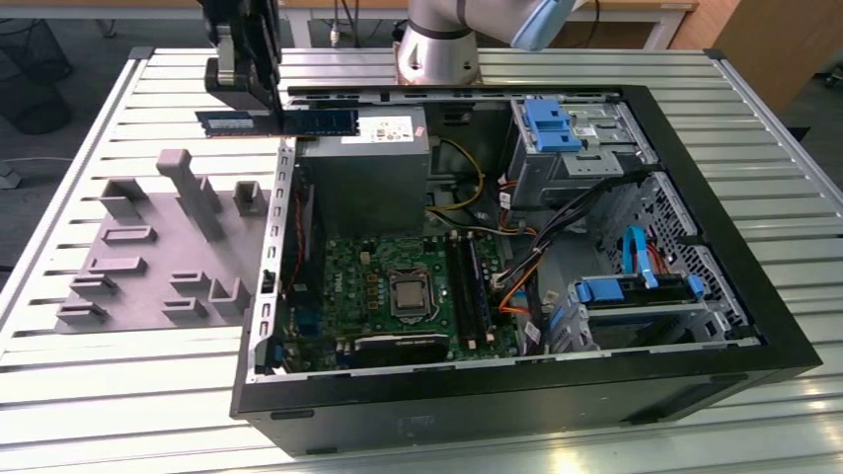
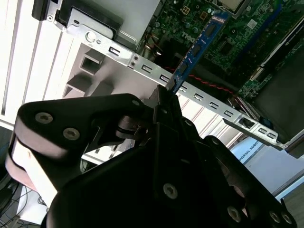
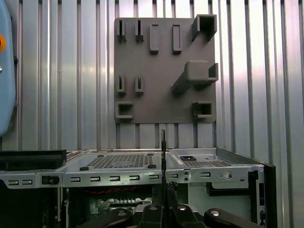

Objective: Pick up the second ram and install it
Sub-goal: 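Pick up the second ram and move it above second insertion slot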

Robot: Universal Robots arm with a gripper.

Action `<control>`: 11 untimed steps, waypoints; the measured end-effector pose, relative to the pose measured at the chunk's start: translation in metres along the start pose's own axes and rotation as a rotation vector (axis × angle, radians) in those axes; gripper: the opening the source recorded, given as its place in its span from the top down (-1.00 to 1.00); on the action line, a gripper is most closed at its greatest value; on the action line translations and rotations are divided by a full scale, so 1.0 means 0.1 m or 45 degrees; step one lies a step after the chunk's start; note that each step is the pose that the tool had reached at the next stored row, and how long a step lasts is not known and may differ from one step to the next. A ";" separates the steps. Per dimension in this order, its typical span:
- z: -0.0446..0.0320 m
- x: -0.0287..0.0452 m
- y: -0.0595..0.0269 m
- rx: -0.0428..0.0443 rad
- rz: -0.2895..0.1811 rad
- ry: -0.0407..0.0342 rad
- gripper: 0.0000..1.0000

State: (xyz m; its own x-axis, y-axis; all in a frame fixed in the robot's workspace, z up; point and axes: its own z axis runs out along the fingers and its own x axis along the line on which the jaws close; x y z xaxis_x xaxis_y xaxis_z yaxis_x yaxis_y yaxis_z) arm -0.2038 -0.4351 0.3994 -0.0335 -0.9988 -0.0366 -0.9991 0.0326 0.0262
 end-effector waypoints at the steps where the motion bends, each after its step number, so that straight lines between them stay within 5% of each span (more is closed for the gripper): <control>1: 0.000 0.000 -0.012 0.000 0.000 -0.0001 0.72; 11: -0.002 -0.003 -0.088 0.000 0.000 0.0000 0.72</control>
State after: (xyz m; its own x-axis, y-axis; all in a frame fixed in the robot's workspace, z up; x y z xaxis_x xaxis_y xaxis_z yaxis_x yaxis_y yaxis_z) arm -0.1950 -0.4351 0.3993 -0.0337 -0.9988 -0.0366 -0.9991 0.0327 0.0262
